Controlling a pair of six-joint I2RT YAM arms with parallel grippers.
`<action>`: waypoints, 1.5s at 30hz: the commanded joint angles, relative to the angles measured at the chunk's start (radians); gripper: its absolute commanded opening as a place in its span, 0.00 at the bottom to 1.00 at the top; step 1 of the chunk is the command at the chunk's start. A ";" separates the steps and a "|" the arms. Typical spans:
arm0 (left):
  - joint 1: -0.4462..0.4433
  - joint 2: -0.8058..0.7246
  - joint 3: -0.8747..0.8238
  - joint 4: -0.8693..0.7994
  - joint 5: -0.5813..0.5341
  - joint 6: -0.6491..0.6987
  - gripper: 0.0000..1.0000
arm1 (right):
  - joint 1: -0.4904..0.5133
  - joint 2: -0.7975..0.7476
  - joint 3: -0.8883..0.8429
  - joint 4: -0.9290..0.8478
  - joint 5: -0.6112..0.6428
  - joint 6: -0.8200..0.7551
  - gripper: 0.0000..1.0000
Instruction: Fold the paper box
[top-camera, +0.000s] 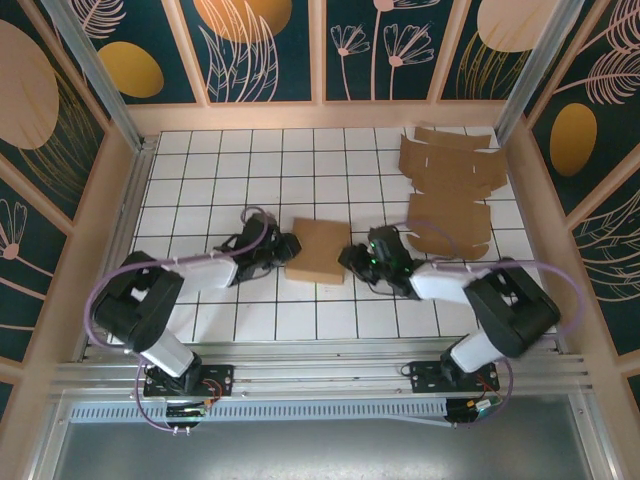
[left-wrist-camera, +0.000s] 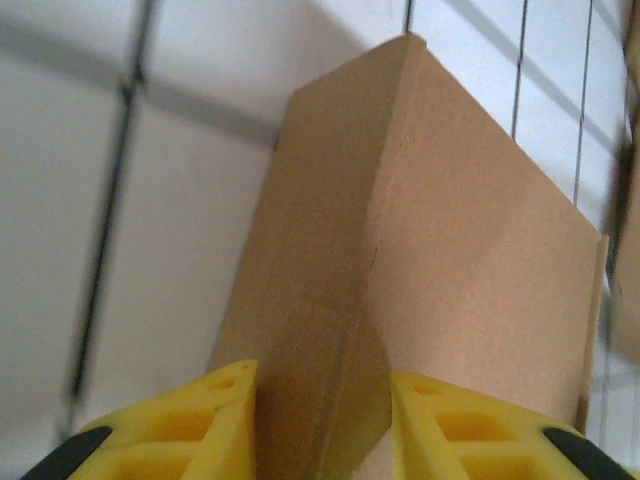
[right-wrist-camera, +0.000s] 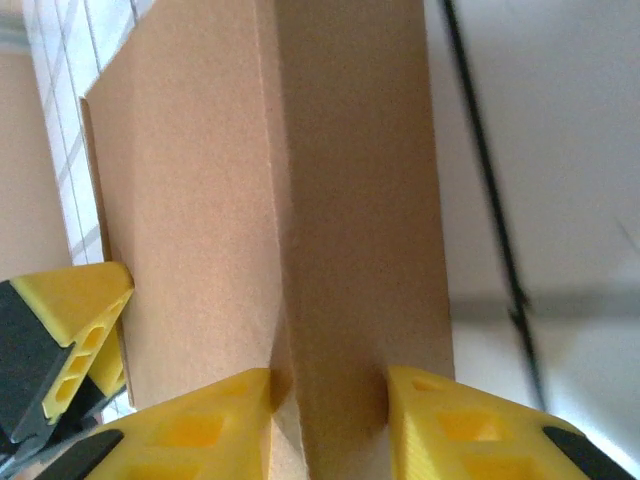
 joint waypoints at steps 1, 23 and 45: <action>0.065 0.133 0.170 -0.013 0.045 0.113 0.35 | 0.009 0.229 0.231 0.083 0.034 -0.060 0.33; 0.480 0.716 1.002 -0.149 0.215 0.310 0.50 | -0.055 1.066 1.753 -0.475 0.028 -0.193 0.36; 0.217 -0.257 0.157 0.063 0.330 0.248 0.93 | -0.861 0.181 0.871 -0.744 0.109 -0.904 0.87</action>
